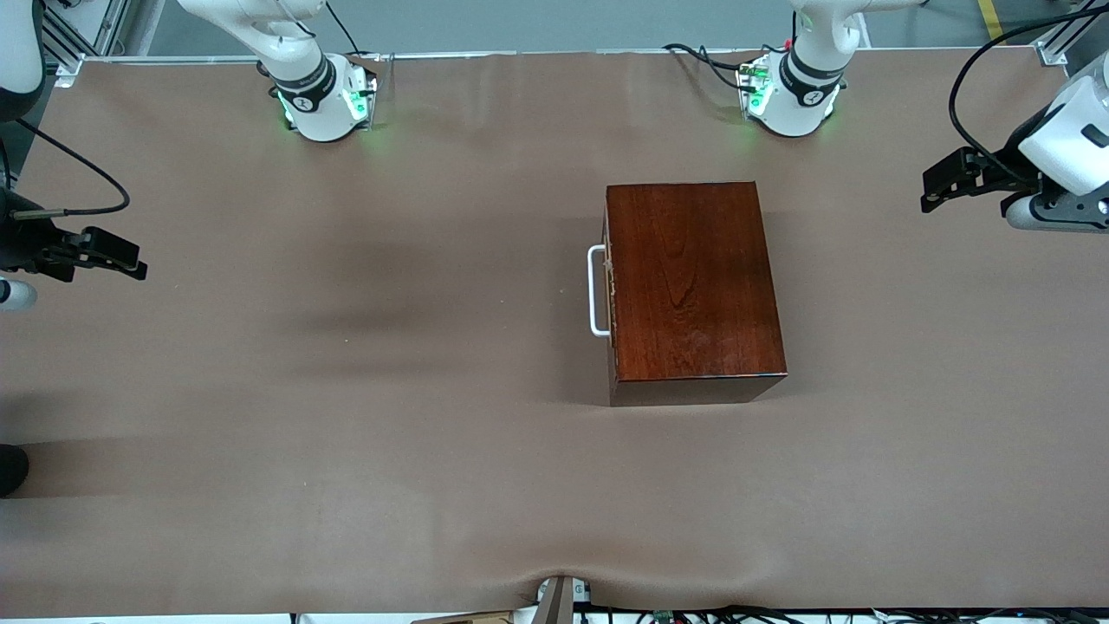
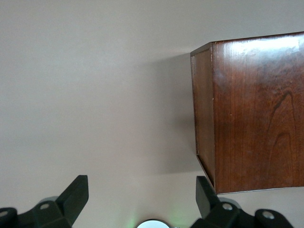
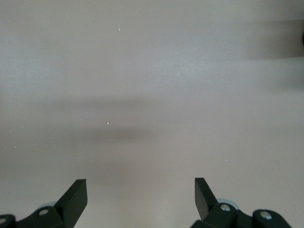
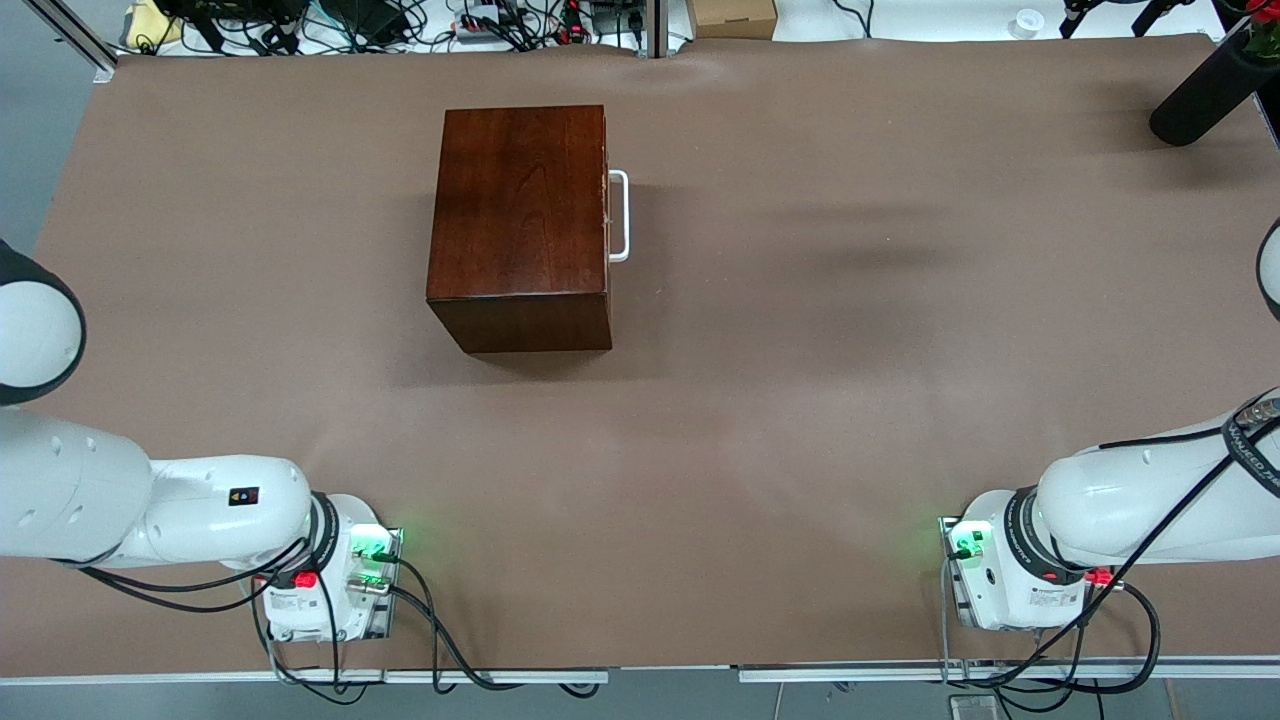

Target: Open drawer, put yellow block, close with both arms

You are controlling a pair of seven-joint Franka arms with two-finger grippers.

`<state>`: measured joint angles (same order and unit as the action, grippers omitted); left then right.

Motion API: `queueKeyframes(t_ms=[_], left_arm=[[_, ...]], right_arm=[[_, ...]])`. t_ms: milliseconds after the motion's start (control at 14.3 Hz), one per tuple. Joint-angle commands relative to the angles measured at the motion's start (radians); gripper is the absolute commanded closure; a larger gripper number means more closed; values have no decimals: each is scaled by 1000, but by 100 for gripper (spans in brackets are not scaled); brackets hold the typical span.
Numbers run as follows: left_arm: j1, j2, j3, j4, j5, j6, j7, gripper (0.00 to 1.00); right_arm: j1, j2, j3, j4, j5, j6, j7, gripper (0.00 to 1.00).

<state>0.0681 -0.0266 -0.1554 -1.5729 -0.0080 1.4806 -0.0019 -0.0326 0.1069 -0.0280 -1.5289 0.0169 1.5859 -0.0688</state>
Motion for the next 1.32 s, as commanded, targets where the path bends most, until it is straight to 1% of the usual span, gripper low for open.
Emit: queueKeyframes(t_ms=[0,627,767,1254], left_arm=[[6,-15,-9,-12,-3,14,23,0],[1,-12,-12,-9,2,12,19,0],[4,-13,-30,-9,2,9,14,0],[9,-12,-30,-10,2,6,13,0]], right_arm=[[-3,-7,7,3,-18,-6,15,0],[-3,-7,7,4,-18,-6,15,0],[-3,-7,8,4,-17,-6,15,0],[-1,-7,8,4,-14,-6,15,0]])
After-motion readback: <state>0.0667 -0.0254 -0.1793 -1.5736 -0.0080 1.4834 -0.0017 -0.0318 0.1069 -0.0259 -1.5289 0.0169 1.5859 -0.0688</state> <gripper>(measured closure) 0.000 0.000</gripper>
